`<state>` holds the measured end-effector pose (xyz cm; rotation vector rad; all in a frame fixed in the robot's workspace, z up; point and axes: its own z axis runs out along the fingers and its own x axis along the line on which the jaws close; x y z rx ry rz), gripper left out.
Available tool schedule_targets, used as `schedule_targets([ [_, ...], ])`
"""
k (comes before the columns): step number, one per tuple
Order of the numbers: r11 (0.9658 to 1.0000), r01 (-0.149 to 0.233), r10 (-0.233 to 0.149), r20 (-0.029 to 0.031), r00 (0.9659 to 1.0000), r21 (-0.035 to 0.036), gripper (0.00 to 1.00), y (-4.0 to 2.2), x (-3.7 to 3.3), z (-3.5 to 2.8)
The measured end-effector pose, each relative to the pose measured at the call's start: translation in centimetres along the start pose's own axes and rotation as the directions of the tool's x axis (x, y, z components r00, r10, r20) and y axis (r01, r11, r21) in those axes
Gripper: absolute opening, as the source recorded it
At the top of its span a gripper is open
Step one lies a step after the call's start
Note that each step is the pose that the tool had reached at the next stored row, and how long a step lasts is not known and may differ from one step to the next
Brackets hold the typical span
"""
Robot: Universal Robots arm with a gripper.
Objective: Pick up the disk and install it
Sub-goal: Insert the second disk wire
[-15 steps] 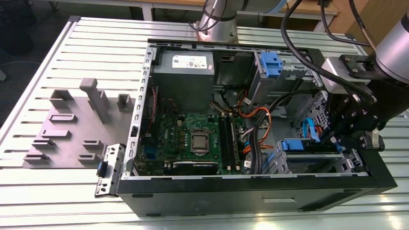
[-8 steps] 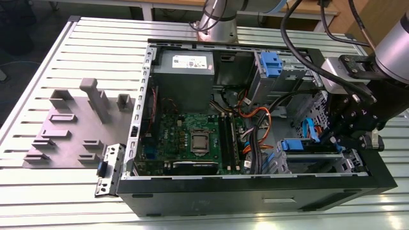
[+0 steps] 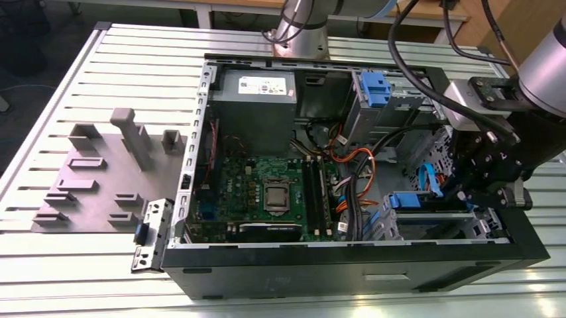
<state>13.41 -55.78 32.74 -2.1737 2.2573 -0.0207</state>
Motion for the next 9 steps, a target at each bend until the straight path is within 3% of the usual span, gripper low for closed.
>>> schedule_targets([
  [3, 1.0000, 0.000, 0.000, 0.0001, 1.0000, 0.0000, 0.24, -0.01, 0.00, -0.56],
  [7, 1.0000, 0.000, 0.000, 0.0002, 1.0000, 0.0000, 0.24, -0.03, 0.00, -2.02],
  [8, 1.0000, 0.000, 0.000, 0.0003, 1.0000, 0.0000, 0.24, -0.04, 0.01, -2.77],
  [9, 1.0000, 0.000, 0.000, 0.0003, 1.0000, 0.0000, 0.24, -0.02, 0.01, -2.77],
])
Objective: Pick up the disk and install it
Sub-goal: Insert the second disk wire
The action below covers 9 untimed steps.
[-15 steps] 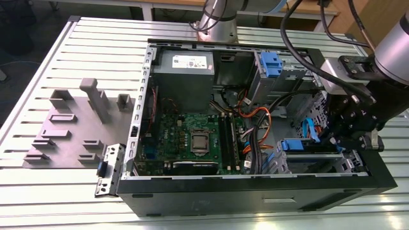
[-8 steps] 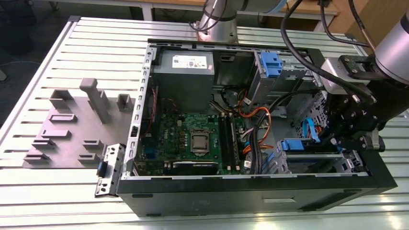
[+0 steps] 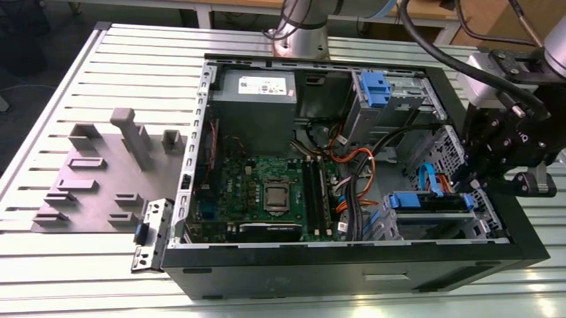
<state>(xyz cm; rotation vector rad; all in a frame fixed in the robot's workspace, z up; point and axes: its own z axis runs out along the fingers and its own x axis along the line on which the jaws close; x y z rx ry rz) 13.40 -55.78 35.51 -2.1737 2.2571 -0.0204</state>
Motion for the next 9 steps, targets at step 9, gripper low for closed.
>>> schedule_targets([
  [9, 1.0000, 0.000, 0.000, 0.0000, 1.0000, 0.0020, 0.24, 0.93, 0.04, 0.01],
])
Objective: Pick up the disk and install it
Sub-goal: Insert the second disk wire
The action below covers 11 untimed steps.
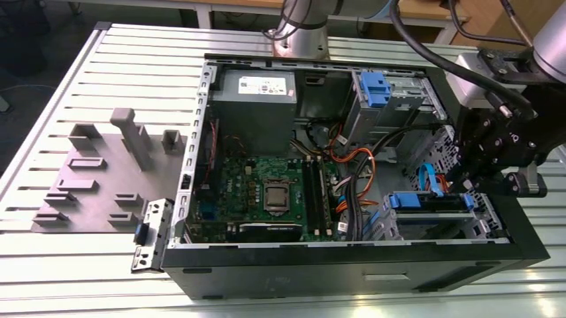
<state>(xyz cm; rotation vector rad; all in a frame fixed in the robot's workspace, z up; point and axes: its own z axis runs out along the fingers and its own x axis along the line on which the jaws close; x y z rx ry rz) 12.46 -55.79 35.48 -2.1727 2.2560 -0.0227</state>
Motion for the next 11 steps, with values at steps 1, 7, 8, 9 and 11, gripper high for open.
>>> schedule_targets([
  [1, 1.0000, 0.000, 0.000, 0.0000, 1.0000, 0.0000, 0.24, 0.00, 0.00, 0.00],
  [7, 1.0000, 0.000, 0.000, 0.0002, 1.0000, 0.0000, 0.24, 0.01, -0.01, -0.12],
  [8, 1.0000, 0.000, 0.000, 0.0000, 1.0000, 0.0000, 0.24, 0.00, -0.01, -0.20],
  [9, 1.0000, 0.000, 0.000, 0.0001, 1.0000, 0.0000, 0.24, 0.00, -0.01, -0.27],
  [11, 1.0000, 0.000, 0.000, 0.0001, 1.0000, 0.0000, 0.24, 0.00, -0.01, -0.28],
])
